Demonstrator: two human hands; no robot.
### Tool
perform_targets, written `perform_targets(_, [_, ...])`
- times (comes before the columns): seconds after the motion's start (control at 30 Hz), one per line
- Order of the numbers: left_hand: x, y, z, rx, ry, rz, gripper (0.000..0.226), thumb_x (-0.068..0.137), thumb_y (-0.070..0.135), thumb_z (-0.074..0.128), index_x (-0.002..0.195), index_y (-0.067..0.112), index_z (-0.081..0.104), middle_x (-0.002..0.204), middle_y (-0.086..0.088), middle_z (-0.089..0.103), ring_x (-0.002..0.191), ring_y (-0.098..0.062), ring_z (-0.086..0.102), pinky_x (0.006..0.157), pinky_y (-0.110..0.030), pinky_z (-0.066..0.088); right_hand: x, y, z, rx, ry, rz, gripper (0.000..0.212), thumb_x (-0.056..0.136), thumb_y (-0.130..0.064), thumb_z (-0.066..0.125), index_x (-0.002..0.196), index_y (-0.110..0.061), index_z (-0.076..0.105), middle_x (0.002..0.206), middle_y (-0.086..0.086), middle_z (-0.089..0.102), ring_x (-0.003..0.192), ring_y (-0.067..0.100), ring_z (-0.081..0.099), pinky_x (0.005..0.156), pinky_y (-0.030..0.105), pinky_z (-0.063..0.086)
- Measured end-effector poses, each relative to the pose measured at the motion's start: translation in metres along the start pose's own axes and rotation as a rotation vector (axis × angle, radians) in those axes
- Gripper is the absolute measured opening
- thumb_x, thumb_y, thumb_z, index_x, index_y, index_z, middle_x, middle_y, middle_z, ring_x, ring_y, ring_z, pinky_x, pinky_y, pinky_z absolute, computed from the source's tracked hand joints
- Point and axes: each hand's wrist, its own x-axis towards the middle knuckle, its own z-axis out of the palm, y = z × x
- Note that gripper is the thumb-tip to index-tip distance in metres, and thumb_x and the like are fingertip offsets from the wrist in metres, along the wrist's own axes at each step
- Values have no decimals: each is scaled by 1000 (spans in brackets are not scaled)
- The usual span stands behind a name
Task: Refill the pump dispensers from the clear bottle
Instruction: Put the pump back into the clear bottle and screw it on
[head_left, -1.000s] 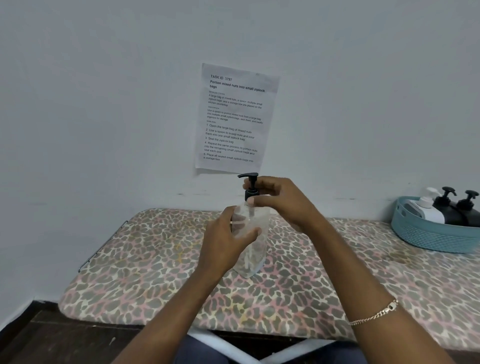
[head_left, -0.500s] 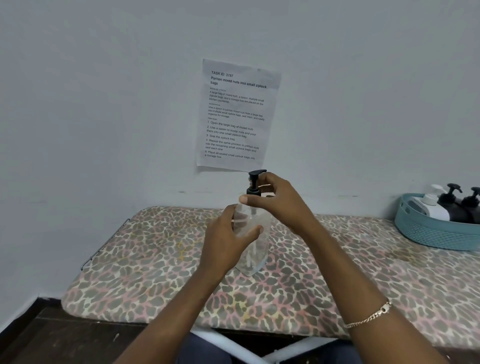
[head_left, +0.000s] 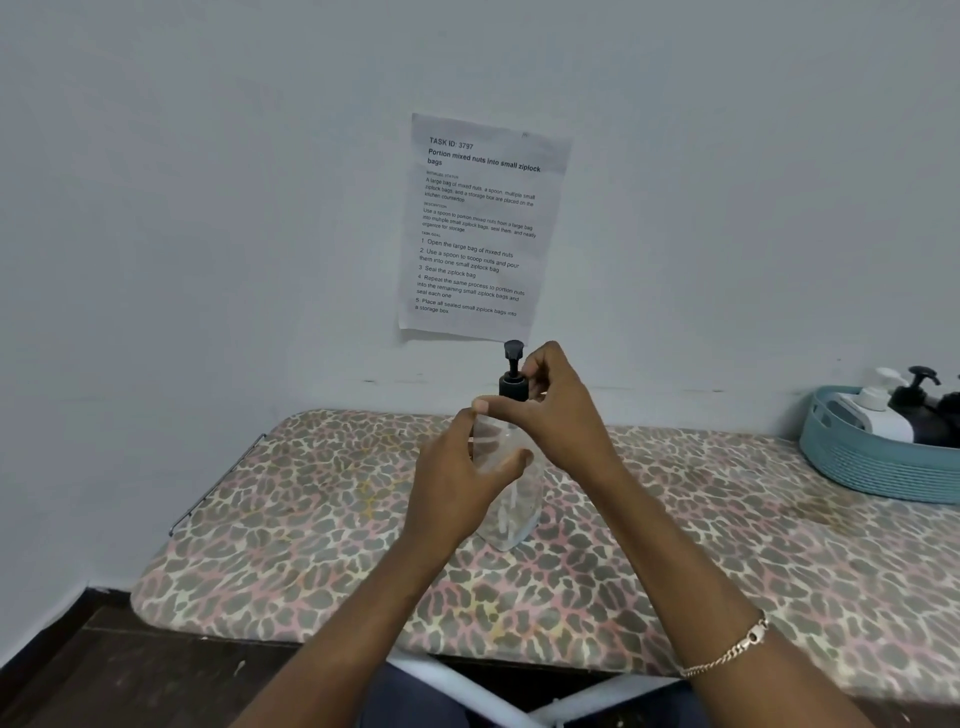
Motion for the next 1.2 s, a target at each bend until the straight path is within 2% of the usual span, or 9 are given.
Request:
perform_targets(0.07, [0,0,1,10,2,2,68,84,55,81,142,30,56,114,16,68,103,4,64,85,-13,49,1,-1,-8,6,-76,21,49,77,-37,91,109,-22,57,98,-5,63,83,4,59,77,12,47])
perform_targets(0.13, [1,-1,1,13,10,12,67,83,56,81,140,29,58,114,16,69,105,1,67,88,-21,55,6,-3,-21,56,-210,34,41,86,-29,85,122,-25,65,116,-6,72,107,8,68,97,28,52])
perform_targets(0.27, [3,-4,3,10,13,20,69,82,55,83,138,25,60,114,14,69,104,0,69,89,-30,60,14,-4,-41,250,-334,34,35,92,5,69,127,-3,71,126,7,74,124,20,68,110,38,50])
perform_targets(0.43, [1,-3,4,2,26,11,66,82,53,83,138,25,60,112,14,68,104,0,68,88,-30,60,10,-5,-29,187,-158,16,26,80,-3,86,103,-9,77,99,2,80,98,17,74,97,36,57])
perform_targets(0.6, [-1,1,3,0,20,17,61,84,53,81,136,30,60,111,15,68,105,0,66,90,-26,57,-3,-4,-3,63,29,18,40,76,-28,92,96,-19,58,85,-7,62,74,8,55,72,22,48])
perform_targets(0.67, [-1,2,3,7,20,15,62,84,53,81,137,29,59,112,14,69,106,-2,67,90,-27,57,-3,-5,-4,23,-4,26,40,79,-33,90,101,-21,59,91,-8,65,80,8,60,75,21,49])
perform_targets(0.73, [-1,2,2,6,17,12,63,84,53,82,137,27,60,112,14,69,106,-1,67,89,-25,57,1,-4,-12,32,-100,35,36,84,-30,86,112,-22,65,106,-7,72,100,9,68,91,29,54])
perform_targets(0.87, [0,2,3,5,21,10,62,82,53,83,134,25,62,110,15,69,103,0,68,84,-17,54,7,-1,-31,210,-281,53,31,93,-4,73,124,-10,72,120,3,76,117,19,71,109,40,52])
perform_targets(1.2, [-6,3,15,22,130,-6,49,84,48,83,121,21,63,103,9,68,97,-6,69,83,-31,58,-10,2,-2,402,65,81,38,81,3,83,114,-13,77,101,4,81,100,18,77,94,33,60])
